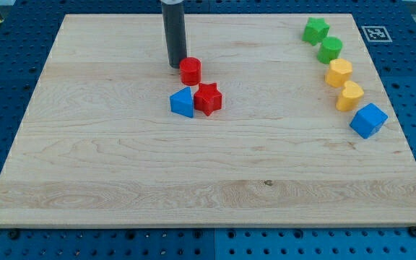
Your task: Slide the red star to the bottom of the cube
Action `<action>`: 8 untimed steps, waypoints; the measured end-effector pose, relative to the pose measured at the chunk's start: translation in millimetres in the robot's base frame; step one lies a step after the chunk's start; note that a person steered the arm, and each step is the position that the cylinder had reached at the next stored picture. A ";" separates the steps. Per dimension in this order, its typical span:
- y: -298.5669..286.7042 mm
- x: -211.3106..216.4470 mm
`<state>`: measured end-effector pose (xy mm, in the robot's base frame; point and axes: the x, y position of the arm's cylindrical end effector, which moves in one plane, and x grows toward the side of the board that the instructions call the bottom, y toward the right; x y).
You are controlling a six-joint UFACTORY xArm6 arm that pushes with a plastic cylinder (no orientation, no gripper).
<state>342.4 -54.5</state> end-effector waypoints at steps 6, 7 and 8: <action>60.6 128.0; 38.5 112.8; 34.7 104.5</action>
<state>446.9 -19.7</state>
